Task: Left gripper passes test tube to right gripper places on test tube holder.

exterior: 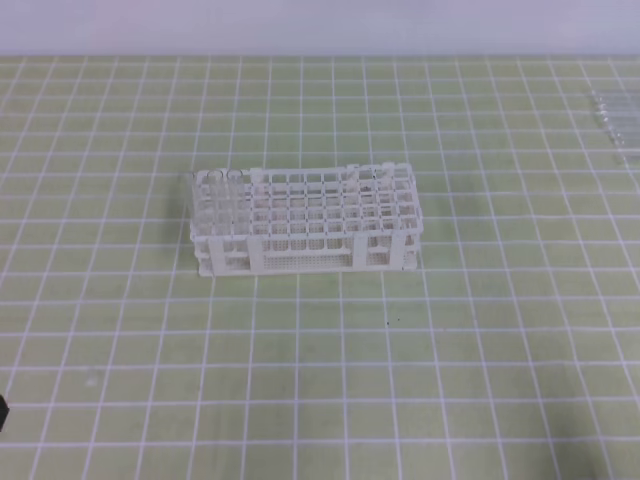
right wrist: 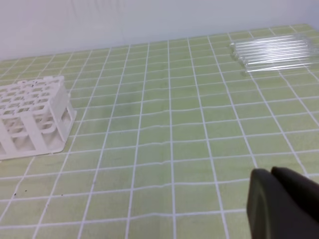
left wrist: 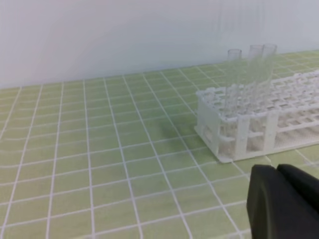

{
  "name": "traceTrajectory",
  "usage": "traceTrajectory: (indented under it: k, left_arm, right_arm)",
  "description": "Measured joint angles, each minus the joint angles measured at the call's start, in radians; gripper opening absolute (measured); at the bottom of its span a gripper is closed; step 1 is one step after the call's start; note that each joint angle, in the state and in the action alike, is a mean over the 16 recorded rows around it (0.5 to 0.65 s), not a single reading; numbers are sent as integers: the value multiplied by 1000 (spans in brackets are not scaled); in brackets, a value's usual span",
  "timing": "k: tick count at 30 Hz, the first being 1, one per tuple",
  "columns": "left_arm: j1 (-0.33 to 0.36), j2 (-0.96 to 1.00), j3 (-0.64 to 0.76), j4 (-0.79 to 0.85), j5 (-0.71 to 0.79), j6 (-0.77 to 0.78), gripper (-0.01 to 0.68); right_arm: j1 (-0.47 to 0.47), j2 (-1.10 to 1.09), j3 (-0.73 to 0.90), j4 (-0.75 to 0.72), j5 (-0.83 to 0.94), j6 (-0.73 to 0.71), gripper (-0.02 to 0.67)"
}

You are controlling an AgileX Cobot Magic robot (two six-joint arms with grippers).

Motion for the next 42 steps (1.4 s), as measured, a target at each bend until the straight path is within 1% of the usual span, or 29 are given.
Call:
traceTrajectory:
  k: [5,12,16,42]
  left_arm:
    - [44,-5,4,-32,54,45,0]
    - [114,-9,5,-35,127,43,0]
    - [139,-13,6,-37,149,43,0]
    - [146,-6,2,-38,158,42,0]
  right_arm:
    - [0,0,0,0,0,0,-2]
    - [0,1,0,0,0,0,-2]
    - [0,1,0,0,0,0,-2]
    - [0,2,0,0,0,0,-2]
